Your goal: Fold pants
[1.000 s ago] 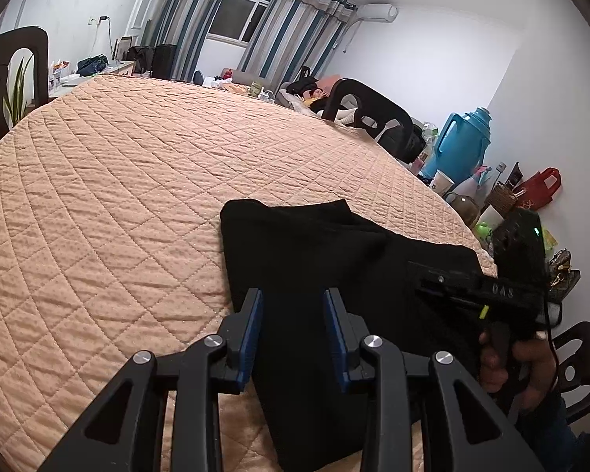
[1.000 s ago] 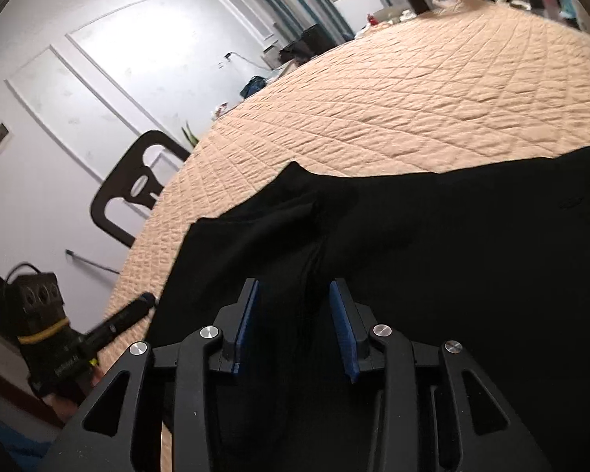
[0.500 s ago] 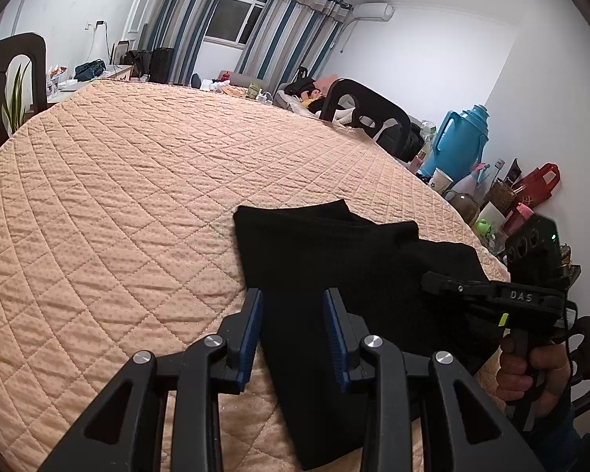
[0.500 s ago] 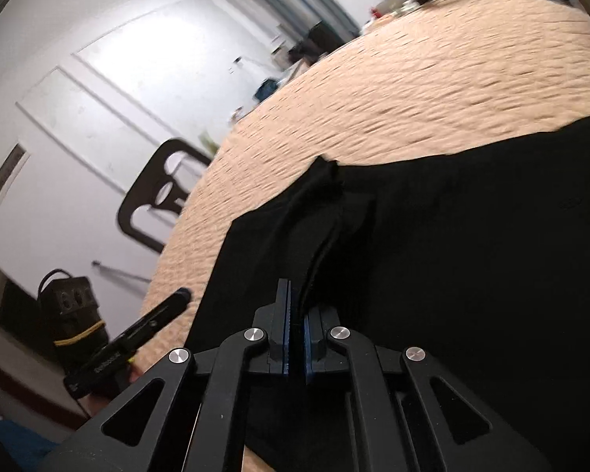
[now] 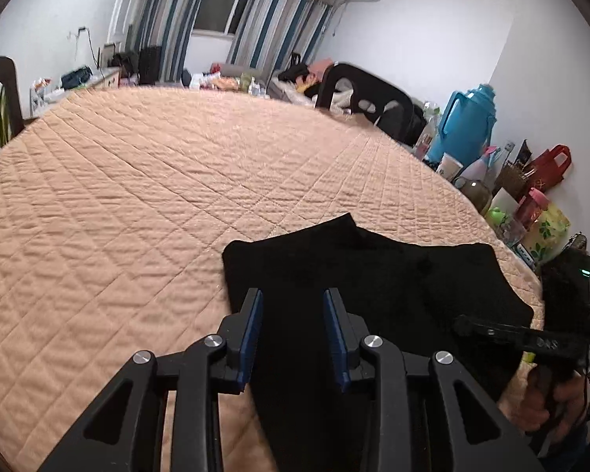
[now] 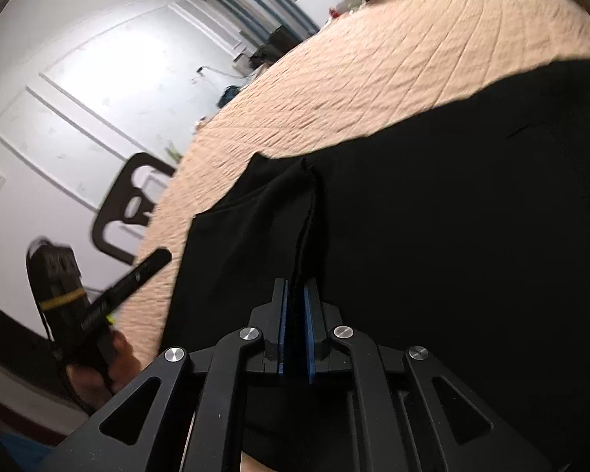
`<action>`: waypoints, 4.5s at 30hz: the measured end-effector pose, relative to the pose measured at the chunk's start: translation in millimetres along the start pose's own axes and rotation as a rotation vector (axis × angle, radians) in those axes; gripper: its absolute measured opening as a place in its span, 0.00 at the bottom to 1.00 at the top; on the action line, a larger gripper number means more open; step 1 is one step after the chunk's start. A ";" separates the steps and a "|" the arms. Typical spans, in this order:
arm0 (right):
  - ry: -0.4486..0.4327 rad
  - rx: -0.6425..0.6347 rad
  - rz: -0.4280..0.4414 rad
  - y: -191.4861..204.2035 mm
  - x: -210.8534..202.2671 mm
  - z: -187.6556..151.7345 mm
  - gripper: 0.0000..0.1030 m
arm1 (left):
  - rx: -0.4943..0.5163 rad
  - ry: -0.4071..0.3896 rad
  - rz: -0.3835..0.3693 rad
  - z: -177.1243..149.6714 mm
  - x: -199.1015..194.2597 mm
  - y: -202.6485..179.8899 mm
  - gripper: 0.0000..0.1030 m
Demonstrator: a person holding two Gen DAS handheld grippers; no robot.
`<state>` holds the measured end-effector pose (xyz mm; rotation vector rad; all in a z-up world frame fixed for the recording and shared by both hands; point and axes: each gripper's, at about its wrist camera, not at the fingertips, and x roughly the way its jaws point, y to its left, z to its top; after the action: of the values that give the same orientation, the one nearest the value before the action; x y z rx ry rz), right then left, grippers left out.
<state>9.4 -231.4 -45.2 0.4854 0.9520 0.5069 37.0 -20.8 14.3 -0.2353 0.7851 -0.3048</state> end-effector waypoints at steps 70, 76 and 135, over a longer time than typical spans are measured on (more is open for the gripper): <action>-0.122 -0.412 -0.271 23.6 -49.0 -69.3 0.22 | 0.156 -0.016 0.028 -83.5 -50.9 -32.9 0.40; -0.197 -0.254 -0.316 -13.3 -83.5 -61.3 0.22 | 0.100 -0.010 -0.023 -81.2 -51.9 -24.0 0.40; -0.317 -0.236 0.018 87.7 -69.8 27.9 0.22 | -0.044 -0.087 0.065 -72.7 -73.3 16.6 0.41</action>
<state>-17.2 -209.5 65.0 0.3480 0.5757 0.5321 -61.4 13.8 7.3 -0.2618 0.7126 -0.2148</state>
